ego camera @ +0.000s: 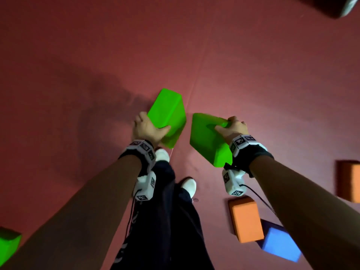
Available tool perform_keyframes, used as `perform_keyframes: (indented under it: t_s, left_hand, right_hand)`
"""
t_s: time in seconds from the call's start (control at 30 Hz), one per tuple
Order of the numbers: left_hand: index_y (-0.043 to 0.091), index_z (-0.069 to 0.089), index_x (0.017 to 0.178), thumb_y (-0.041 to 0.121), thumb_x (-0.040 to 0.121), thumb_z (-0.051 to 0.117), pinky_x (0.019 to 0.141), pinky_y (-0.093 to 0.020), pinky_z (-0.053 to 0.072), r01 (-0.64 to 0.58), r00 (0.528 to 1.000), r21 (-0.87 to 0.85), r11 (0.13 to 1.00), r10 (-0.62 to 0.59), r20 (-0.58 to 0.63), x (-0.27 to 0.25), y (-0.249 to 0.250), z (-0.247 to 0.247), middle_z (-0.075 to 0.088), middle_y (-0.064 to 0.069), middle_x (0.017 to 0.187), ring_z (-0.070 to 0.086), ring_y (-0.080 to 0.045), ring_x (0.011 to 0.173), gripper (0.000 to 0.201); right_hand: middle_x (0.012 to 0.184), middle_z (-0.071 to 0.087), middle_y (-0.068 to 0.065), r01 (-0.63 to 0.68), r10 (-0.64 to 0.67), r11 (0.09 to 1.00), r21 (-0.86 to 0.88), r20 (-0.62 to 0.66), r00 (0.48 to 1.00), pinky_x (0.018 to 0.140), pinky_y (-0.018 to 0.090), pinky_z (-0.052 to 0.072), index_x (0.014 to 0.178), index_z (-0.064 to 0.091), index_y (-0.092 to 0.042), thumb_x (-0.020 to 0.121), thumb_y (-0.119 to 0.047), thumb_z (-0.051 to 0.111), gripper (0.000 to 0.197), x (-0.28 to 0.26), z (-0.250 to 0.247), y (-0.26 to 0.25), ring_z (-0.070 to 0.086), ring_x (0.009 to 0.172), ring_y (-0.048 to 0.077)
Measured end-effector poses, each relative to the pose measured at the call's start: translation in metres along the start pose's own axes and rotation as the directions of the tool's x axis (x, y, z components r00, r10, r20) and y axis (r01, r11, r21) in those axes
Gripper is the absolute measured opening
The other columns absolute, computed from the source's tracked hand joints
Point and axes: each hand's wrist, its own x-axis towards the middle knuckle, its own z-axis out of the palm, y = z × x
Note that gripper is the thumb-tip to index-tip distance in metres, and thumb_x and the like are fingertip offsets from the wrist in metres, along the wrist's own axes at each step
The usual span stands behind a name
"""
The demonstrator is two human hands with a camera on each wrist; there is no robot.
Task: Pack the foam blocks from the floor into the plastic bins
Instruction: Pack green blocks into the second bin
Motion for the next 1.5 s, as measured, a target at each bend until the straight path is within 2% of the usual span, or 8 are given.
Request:
perform_keyframes:
  t_s: [0.13,0.33,0.47,0.73,0.9,1.07,1.27,1.5]
  left_hand:
    - [0.003,0.042,0.122,0.051,0.066,0.077,0.095,-0.04,0.038,-0.087,0.996,0.066,0.994,0.087,0.01,0.049,0.104,0.015,0.05,-0.017,0.126,0.046,-0.035,0.12,0.081]
    - [0.003,0.042,0.119,0.053,0.066,0.077,0.096,-0.041,0.037,-0.233,0.972,0.117,0.966,0.227,0.056,0.138,0.24,0.039,0.049,-0.016,0.126,0.044,-0.035,0.12,0.081]
    - [0.003,0.041,0.121,0.054,0.068,0.076,0.096,-0.043,0.038,-0.298,0.953,0.153,0.942,0.284,0.108,0.188,0.338,0.048,0.047,-0.017,0.127,0.043,-0.036,0.121,0.082]
    - [-0.001,0.043,0.122,0.051,0.067,0.079,0.103,-0.042,0.032,-0.288,0.955,0.187,0.939,0.267,0.13,0.263,0.524,0.104,0.048,-0.021,0.126,0.043,-0.038,0.121,0.084]
    - [-0.002,0.044,0.12,0.049,0.066,0.08,0.099,-0.042,0.035,-0.286,0.957,0.179,0.941,0.274,0.091,0.298,0.648,0.14,0.05,-0.02,0.123,0.045,-0.037,0.117,0.082]
    - [-0.002,0.046,0.115,0.056,0.065,0.077,0.096,-0.043,0.035,-0.254,0.967,0.168,0.953,0.256,0.009,0.336,0.774,0.159,0.052,-0.021,0.12,0.047,-0.038,0.114,0.083]
    - [-0.004,0.048,0.113,0.058,0.065,0.075,0.098,-0.043,0.033,-0.305,0.94,0.09,0.948,0.315,-0.129,0.416,0.883,0.16,0.054,-0.023,0.116,0.048,-0.038,0.112,0.083]
    - [-0.003,0.044,0.121,0.059,0.069,0.072,0.101,-0.041,0.033,-0.253,0.958,0.004,0.967,0.252,-0.136,0.535,0.97,0.154,0.05,-0.02,0.123,0.045,-0.036,0.118,0.086]
  right_hand:
    - [0.133,0.04,0.018,-0.047,0.056,0.994,0.095,-0.099,0.994,0.095,0.037,0.042,0.134,0.039,-0.01,0.079,-0.042,0.069,0.07,0.052,-0.071,-0.002,0.051,0.116,0.037]
    - [0.129,0.041,0.018,-0.074,0.105,0.973,0.219,-0.13,0.986,0.095,0.031,0.043,0.13,0.047,-0.02,0.084,-0.041,0.063,0.054,0.145,-0.16,-0.021,0.057,0.107,0.036]
    - [0.129,0.038,0.02,-0.127,0.169,0.951,0.281,-0.128,0.977,0.099,0.033,0.041,0.133,0.047,-0.027,0.088,-0.041,0.056,0.047,0.202,-0.233,-0.035,0.056,0.107,0.039]
    - [0.125,0.04,0.015,-0.151,0.181,0.939,0.308,-0.071,0.981,0.098,0.033,0.044,0.128,0.051,-0.027,0.088,-0.038,0.054,0.041,0.327,-0.39,-0.025,0.057,0.104,0.034]
    - [0.124,0.042,0.017,-0.162,0.188,0.93,0.331,-0.047,0.981,0.096,0.031,0.045,0.129,0.05,-0.027,0.082,-0.039,0.064,0.051,0.405,-0.49,-0.032,0.058,0.104,0.033]
    - [0.122,0.047,0.017,-0.094,0.144,0.932,0.35,-0.118,0.983,0.094,0.031,0.045,0.126,0.053,-0.03,0.08,-0.043,0.065,0.049,0.468,-0.599,-0.056,0.058,0.104,0.032]
    - [0.119,0.046,0.014,0.016,0.111,0.912,0.411,-0.282,0.953,0.088,0.029,0.043,0.121,0.057,-0.028,0.08,-0.039,0.066,0.043,0.544,-0.703,-0.11,0.056,0.1,0.032]
    - [0.117,0.047,0.012,0.036,0.116,0.905,0.424,-0.327,0.938,0.086,0.024,0.039,0.121,0.057,-0.029,0.081,-0.039,0.067,0.042,0.641,-0.788,-0.184,0.057,0.098,0.029]
